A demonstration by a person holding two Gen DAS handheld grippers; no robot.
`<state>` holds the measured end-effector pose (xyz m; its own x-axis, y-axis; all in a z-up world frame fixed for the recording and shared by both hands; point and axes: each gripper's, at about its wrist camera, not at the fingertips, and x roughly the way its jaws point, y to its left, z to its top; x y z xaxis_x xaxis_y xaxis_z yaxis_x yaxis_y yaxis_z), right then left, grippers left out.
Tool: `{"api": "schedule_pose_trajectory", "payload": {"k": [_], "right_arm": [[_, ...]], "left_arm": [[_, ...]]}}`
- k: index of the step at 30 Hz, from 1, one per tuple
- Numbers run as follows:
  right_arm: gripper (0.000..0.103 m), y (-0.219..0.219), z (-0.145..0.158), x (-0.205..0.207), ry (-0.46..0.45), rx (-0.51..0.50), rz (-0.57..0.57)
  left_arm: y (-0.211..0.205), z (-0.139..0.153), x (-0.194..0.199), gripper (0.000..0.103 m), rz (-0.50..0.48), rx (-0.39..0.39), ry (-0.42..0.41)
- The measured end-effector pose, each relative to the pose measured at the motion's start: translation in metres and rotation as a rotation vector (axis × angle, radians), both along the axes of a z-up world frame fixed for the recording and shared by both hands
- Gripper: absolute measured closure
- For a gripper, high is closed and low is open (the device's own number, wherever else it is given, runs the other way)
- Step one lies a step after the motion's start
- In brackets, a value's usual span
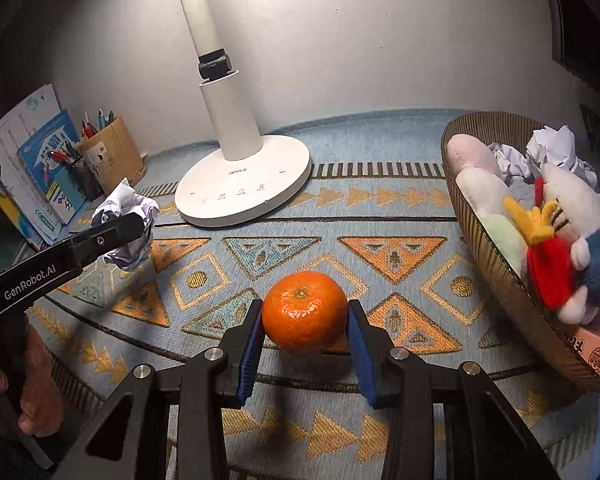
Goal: Organize objects
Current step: 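Carry the mandarin and paper ball to the bowl and release them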
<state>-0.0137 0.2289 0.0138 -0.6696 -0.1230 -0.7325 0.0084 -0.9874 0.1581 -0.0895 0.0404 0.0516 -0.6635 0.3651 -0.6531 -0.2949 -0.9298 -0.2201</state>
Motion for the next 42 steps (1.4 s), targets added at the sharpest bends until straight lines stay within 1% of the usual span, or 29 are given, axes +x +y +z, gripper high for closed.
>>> {"api": "schedule_pose_trajectory", "payload": {"k": [4, 7, 10, 12, 14, 16, 19, 23, 24, 25, 26, 28, 29, 31, 33, 35, 38, 42], "right_arm": [[0.064, 0.010, 0.017, 0.028, 0.020, -0.026, -0.004], [0.064, 0.027, 0.045, 0.053, 0.085, -0.033, -0.020], [0.064, 0.059, 0.081, 0.072, 0.165, -0.009, -0.089], [0.064, 0.088, 0.103, 0.078, 0.210, 0.016, -0.160], [0.064, 0.121, 0.117, 0.080, 0.239, 0.045, -0.241], [0.064, 0.154, 0.123, 0.075, 0.233, 0.040, -0.313], [0.064, 0.197, 0.122, 0.064, 0.210, 0.036, -0.388], [0.064, 0.230, 0.109, 0.043, 0.161, 0.024, -0.413], [0.064, 0.235, 0.106, 0.038, 0.153, 0.017, -0.409], [0.064, 0.238, 0.103, 0.033, 0.145, 0.011, -0.401], [0.064, 0.241, 0.099, 0.028, 0.134, 0.002, -0.389], [0.064, 0.245, 0.092, 0.019, 0.119, -0.022, -0.369], [0.063, 0.247, 0.089, 0.017, 0.111, -0.023, -0.369], [0.063, 0.248, 0.085, 0.016, 0.102, -0.028, -0.364], [0.063, 0.247, 0.084, 0.020, 0.110, -0.029, -0.347], [0.063, 0.242, 0.084, 0.025, 0.110, -0.011, -0.347], [0.063, 0.231, 0.084, 0.033, 0.105, -0.019, -0.326], [0.063, 0.194, 0.093, 0.050, 0.112, 0.018, -0.277]], "left_arm": [[0.021, 0.019, 0.025, 0.064, -0.044, 0.006, 0.037], [0.046, 0.042, 0.039, 0.064, -0.098, 0.031, 0.078], [0.083, 0.066, 0.046, 0.064, -0.168, 0.051, 0.126], [0.113, 0.079, 0.047, 0.064, -0.214, 0.057, 0.150], [0.144, 0.086, 0.043, 0.064, -0.254, 0.057, 0.164], [0.174, 0.086, 0.036, 0.064, -0.289, 0.059, 0.158], [0.212, 0.080, 0.026, 0.064, -0.320, 0.060, 0.146], [0.246, 0.065, 0.008, 0.064, -0.321, 0.039, 0.122], [0.251, 0.061, 0.005, 0.062, -0.320, 0.041, 0.112], [0.254, 0.058, 0.001, 0.061, -0.320, 0.046, 0.104], [0.255, 0.055, -0.002, 0.053, -0.320, 0.051, 0.095], [0.258, 0.049, -0.008, 0.044, -0.319, 0.049, 0.075], [0.257, 0.047, -0.009, 0.035, -0.311, 0.045, 0.070], [0.251, 0.044, -0.010, 0.025, -0.297, 0.055, 0.061], [0.243, 0.042, -0.009, 0.025, -0.290, 0.069, 0.049], [0.234, 0.041, -0.006, 0.025, -0.278, 0.065, 0.046], [0.216, 0.043, 0.004, 0.025, -0.260, 0.072, 0.043], [0.177, 0.052, 0.029, 0.025, -0.225, 0.058, 0.080]]}}
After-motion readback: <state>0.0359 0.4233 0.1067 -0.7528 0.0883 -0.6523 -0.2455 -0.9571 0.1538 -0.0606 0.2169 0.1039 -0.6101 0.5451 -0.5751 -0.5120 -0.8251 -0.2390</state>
